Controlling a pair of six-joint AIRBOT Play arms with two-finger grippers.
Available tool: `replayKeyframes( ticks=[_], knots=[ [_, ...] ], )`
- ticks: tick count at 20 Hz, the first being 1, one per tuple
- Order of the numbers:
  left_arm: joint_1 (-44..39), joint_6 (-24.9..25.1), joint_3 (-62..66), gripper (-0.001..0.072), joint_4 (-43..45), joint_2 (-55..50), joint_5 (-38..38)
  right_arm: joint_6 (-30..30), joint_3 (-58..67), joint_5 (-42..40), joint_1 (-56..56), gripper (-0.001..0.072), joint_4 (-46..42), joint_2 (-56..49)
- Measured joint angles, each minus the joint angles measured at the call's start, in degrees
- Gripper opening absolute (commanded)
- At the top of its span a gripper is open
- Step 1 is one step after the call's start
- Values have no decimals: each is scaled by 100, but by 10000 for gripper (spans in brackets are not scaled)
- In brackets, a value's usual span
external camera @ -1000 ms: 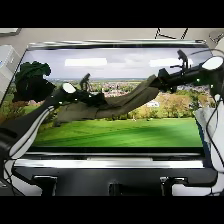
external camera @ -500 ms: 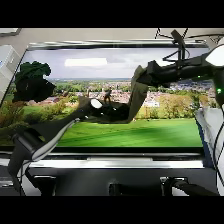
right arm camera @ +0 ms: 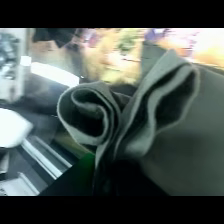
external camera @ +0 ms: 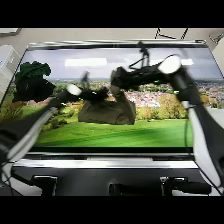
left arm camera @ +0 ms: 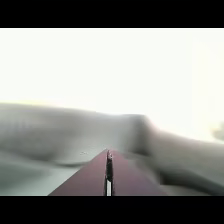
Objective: Fold the clothes and pants, and hang the long-sleeved shirts on hangers.
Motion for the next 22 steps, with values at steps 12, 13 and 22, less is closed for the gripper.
replayKeyframes(
  ticks=[12,13,22],
  knots=[
    [2597,216,2,22,2669,3167,-1812,-339,2,-2863,1582,708,2452,-2175],
    [2614,240,2,22,2717,3252,-1838,-433,2,-2697,1394,708,2430,-2109],
    [2649,442,2,23,2782,3469,-1915,522,-501,1178,-1416,671,-1510,-1270]
  ],
)
